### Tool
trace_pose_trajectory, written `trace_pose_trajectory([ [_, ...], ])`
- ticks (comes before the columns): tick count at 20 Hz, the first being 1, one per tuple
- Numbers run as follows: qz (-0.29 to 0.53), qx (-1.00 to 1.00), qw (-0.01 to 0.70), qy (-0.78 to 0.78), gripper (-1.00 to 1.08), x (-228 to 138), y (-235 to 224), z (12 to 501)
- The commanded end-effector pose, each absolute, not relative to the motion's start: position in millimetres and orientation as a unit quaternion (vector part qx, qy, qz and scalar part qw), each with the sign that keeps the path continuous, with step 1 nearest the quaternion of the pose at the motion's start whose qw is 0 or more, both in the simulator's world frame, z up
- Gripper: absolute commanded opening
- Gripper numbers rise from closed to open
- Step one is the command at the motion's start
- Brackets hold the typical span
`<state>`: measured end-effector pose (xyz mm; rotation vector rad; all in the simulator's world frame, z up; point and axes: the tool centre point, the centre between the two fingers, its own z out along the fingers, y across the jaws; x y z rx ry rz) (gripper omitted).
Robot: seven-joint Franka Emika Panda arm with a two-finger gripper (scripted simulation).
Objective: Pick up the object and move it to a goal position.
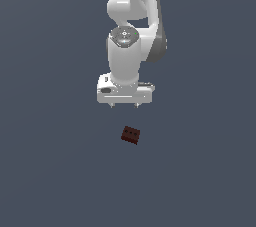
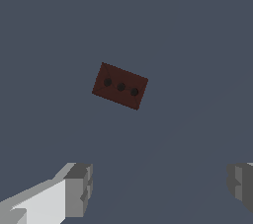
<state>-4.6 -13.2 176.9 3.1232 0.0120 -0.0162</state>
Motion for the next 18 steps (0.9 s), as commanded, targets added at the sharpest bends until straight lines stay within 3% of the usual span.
trace_pose_trajectory([
  [1, -0.005, 1.0, 0.009, 0.004, 1.0, -4.6, -13.3, 176.9],
  [18, -0.014, 0.999, 0.004, 0.032, 1.0, -9.7, 0.8, 172.6],
])
